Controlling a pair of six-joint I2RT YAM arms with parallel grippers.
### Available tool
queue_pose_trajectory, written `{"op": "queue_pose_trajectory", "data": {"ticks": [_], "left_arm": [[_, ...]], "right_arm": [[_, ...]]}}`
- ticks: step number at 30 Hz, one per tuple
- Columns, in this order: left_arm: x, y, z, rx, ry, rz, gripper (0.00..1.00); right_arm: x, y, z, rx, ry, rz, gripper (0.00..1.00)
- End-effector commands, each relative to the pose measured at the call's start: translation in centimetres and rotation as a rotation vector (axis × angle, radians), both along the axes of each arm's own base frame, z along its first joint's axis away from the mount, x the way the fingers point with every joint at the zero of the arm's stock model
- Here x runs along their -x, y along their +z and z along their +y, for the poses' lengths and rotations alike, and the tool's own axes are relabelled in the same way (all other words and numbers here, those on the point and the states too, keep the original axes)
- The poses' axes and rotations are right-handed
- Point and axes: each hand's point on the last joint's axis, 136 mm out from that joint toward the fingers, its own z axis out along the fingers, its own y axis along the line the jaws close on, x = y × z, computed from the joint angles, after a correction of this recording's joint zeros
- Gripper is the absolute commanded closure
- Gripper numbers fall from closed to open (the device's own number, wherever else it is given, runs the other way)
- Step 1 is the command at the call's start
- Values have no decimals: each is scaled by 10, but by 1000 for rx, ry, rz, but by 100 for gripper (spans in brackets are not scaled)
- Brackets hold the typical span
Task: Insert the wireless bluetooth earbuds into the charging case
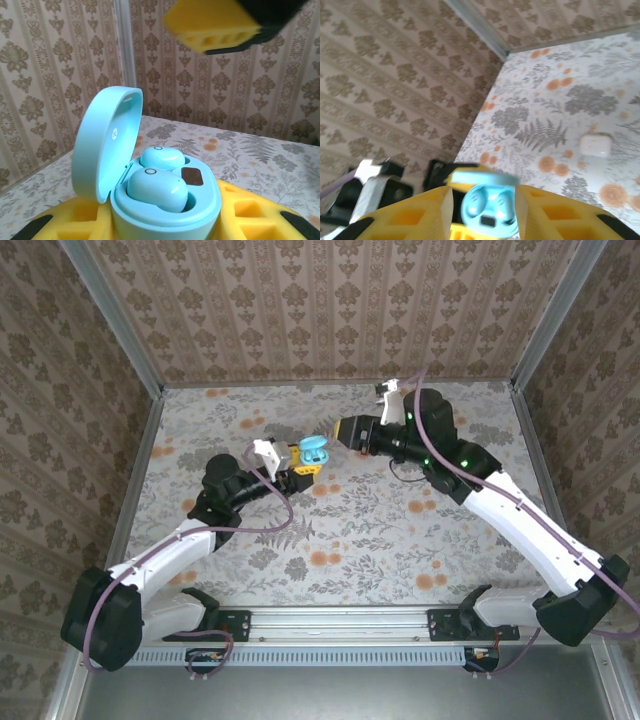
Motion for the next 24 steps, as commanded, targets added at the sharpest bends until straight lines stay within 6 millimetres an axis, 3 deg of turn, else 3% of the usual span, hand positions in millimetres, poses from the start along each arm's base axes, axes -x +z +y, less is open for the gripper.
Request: {"op": "queue_pose_trajectory", "data": {"ticks": [1,6,11,17,24], "left_arm": [[15,14,-12,-6,-107,-40,63],[18,16,-17,-25,-121,-59,63],[9,20,-17,-20,-79,-57,63],[-1,25,-19,6,-58,-42,62],[-7,28,-22,28,-52,-36,62]], "right_arm": [[-11,-17,3,9,25,126,58],[-20,-32,30,5,140,222,53],[-11,-45,48,-14,267,279,51],[12,-62,44,-11,330,316,51],[25,-62,37,-67,334,325,46]]}}
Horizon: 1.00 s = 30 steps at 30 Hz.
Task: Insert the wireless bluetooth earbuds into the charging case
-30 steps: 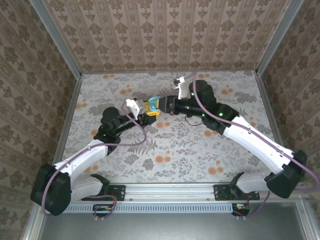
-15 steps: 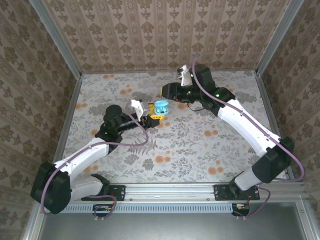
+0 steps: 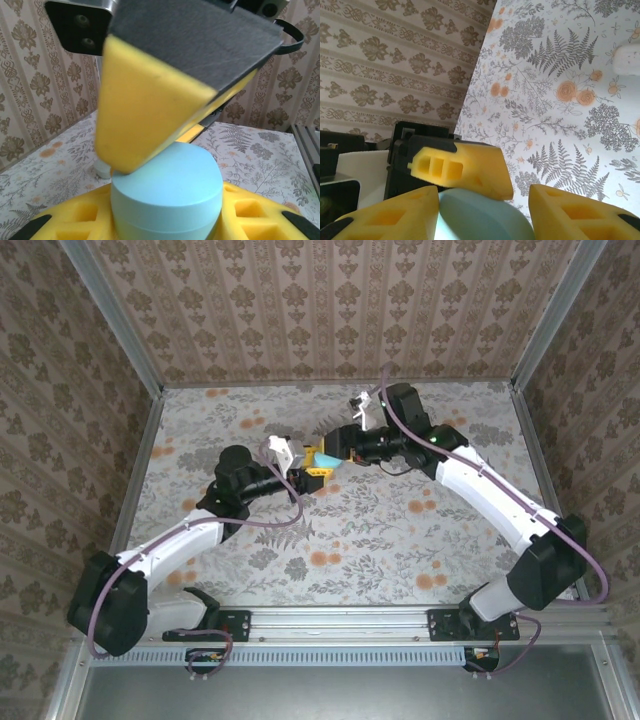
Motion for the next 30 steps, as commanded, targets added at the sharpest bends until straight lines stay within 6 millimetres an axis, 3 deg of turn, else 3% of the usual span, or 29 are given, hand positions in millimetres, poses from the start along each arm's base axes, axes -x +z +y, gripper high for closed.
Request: {"op": "queue_pose_trajectory", "data": {"ticks": [1,9,19,22,30], "left_arm": [[-8,34,0,74,26,-74,62],[-9,23,3,52,49,-41,62],[-5,25,3,52,49,-84,62],[-5,28,3,58,49,-85,61],[-13,23,8,46,110,-67,57]], "right_arm": [[19,14,1,-76,51,21,45],[5,4,-18,-118,-33,69,41],[8,16,5,-301,91,163,39],[8,13,7,-309,105,175,44],[9,6,3,-310,96,170,71]]}}
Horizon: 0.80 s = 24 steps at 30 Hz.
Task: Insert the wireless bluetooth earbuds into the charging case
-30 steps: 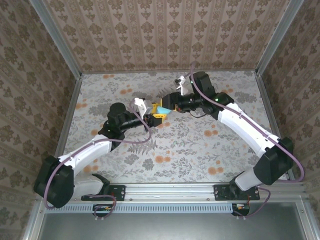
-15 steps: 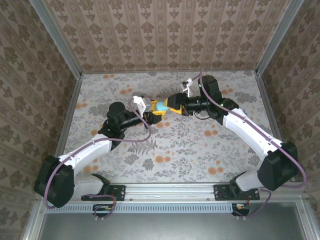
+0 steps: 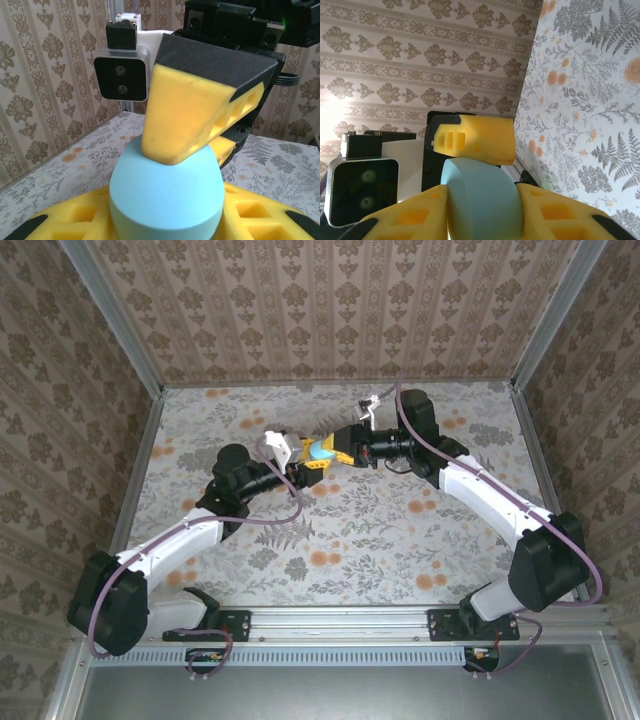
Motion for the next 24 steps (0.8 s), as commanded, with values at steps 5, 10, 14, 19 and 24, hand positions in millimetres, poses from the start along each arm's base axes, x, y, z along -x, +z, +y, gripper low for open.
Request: {"op": "queue_pose_trajectory", "data": {"ticks": [5,10,14,19,24], "left_arm": [[-3,-9,5,-40,52,7,39],[-7,-38,21,-90,142,58,20],[-5,-57,45,-113,246,96,15],[-1,-60,77,-132,386,108,12],[-1,-50,109,-114,519,107,9]], "right_arm": [[-5,-10,-4,-1,-50,-13,79],[-34,-35,-16,25,-199,-9,80],[-64,-86,-26,108,-297,44,80],[-94,-152,-31,242,-349,89,80],[-110,-208,-23,325,-320,167,81]]}}
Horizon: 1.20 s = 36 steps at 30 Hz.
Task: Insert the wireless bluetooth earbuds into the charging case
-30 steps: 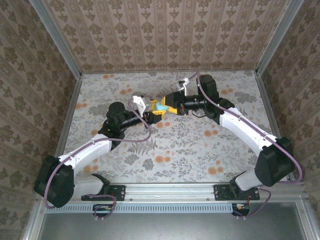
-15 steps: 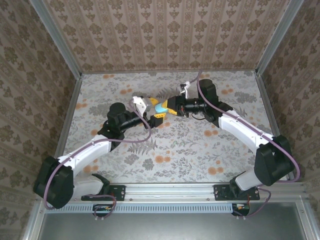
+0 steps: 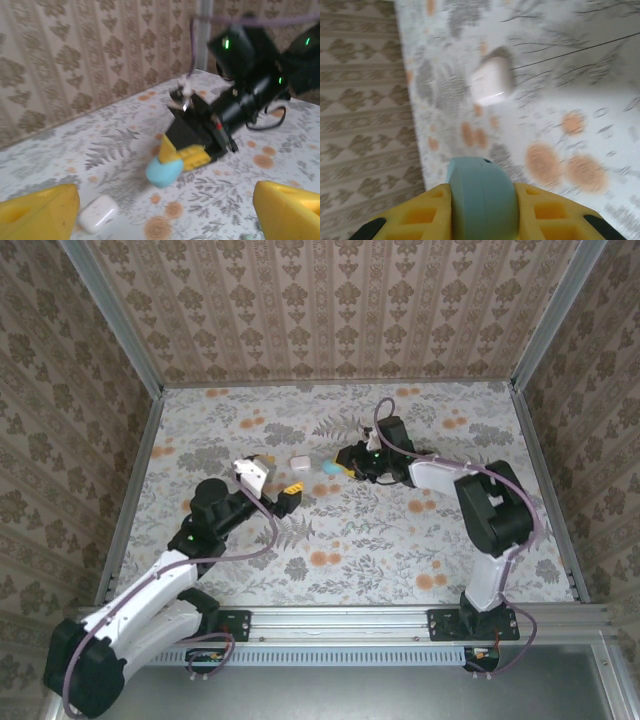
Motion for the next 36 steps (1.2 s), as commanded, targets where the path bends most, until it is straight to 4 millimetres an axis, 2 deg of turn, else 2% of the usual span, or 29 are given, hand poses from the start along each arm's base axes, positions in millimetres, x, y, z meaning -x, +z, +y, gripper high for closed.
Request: {"op": "queue_pose_trajectory", "data": {"ticks": [1,5,10,14,17,21,23,27,29,32,34,36], "left_arm": [[-5,-4,26,-7,124,32,9],[-3,1,34,11,145,27,9],[-3,6,34,12,141,23,8],[-5,8,31,4,129,20,8],[-6,8,29,-1,120,22,8],[-6,10,27,-2,108,26,8],[-5,10,27,-5,104,25,8],[-5,10,26,-16,97,27,8],[-5,10,25,-15,89,25,8],[-5,10,21,-16,69,31,8],[-5,13,18,-13,55,30,8],[-4,14,16,-10,44,34,8]], "right_arm": [[-18,-14,4,53,12,-28,80],[-25,-34,10,84,32,-9,79],[-30,-53,11,137,45,10,76],[-27,-59,4,194,57,18,67],[-21,-62,-4,241,64,32,64],[-13,-58,-14,290,91,28,56],[-11,-52,-29,347,84,22,53],[-16,-20,-66,473,71,-83,47],[-25,-5,-93,573,63,-136,45],[-44,5,-142,704,19,-172,44],[-57,8,-172,761,-4,-187,42],[-68,7,-200,764,-63,-131,40]]}}
